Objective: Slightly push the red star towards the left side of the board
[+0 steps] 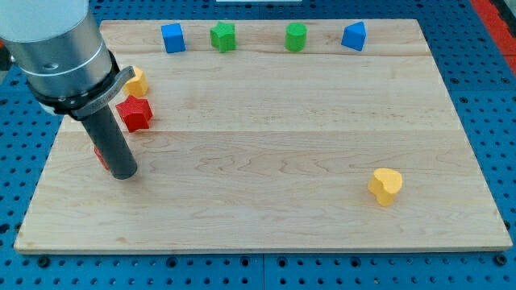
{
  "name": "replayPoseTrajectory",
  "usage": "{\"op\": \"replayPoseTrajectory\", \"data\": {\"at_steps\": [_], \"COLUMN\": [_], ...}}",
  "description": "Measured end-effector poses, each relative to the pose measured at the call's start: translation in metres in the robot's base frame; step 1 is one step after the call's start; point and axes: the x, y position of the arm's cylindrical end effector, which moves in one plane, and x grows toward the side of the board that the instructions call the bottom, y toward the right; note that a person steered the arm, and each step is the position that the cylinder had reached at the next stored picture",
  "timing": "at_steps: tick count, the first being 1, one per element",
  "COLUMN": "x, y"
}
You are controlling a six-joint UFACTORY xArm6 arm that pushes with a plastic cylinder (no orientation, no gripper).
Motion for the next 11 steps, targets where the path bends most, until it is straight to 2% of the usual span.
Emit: {"op": "replayPoseTrajectory", "data": {"at_steps": [2, 3, 4, 5, 7, 9, 11], "x": [-0.001, -0.034, -0.069, -0.085, -0.097, -0.096, -0.095], "y": [0.107, 0.108, 0.098, 0.055, 0.006, 0.119, 0.185]}}
